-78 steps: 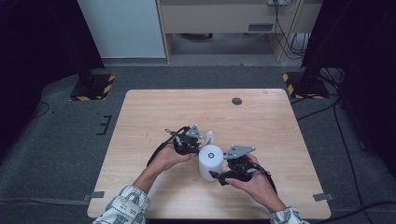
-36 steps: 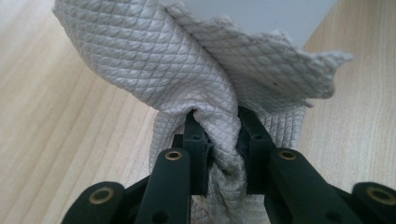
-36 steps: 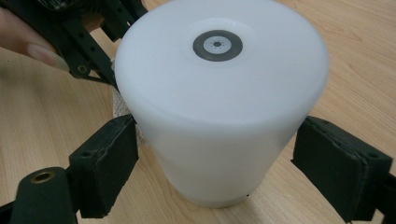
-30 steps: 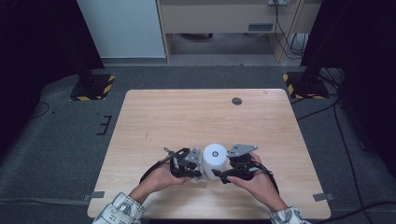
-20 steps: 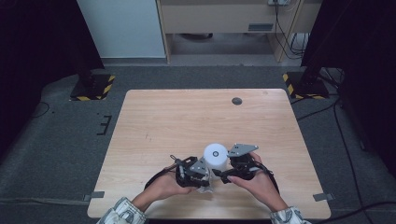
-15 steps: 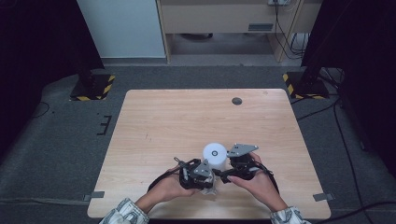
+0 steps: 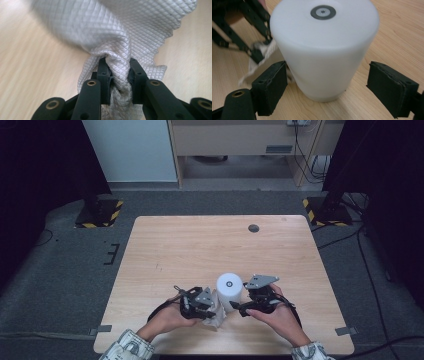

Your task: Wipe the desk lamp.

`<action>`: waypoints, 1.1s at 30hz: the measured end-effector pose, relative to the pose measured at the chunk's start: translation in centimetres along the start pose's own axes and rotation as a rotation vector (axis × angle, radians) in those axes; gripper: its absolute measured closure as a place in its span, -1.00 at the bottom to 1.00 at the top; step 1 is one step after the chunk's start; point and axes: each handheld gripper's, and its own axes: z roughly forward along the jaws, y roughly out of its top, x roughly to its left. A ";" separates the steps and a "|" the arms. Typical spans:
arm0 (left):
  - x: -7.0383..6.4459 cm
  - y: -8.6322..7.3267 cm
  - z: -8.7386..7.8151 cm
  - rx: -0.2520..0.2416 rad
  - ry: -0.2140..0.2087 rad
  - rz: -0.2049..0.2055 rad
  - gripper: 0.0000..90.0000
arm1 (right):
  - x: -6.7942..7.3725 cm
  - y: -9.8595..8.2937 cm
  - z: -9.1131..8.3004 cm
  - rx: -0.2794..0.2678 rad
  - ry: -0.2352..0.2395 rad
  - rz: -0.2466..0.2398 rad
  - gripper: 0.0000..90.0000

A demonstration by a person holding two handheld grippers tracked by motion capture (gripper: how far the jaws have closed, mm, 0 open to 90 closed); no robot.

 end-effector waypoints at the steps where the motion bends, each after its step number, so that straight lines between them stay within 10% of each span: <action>1: 0.5 -0.3 -0.5 -0.007 0.017 -0.020 0.65 | -0.1 -0.1 -0.1 0.004 -0.003 -0.001 -0.63; 13: 7.2 -1.6 -2.9 -0.051 0.309 -0.257 0.63 | -3.1 -1.5 -2.2 0.005 -0.066 0.076 -0.65; 21: 10.6 -1.8 -1.7 -0.065 0.359 -0.355 0.62 | -4.9 -2.5 -2.8 0.015 -0.109 0.125 -0.65; 27: 10.6 -1.6 -1.6 -0.111 0.399 -0.374 -0.43 | -5.5 -2.9 -2.8 0.033 -0.137 0.138 -0.65; 33: 9.4 -2.6 -4.0 -0.177 0.445 -0.371 -0.74 | -6.8 -3.6 -3.1 0.031 -0.245 0.188 -0.72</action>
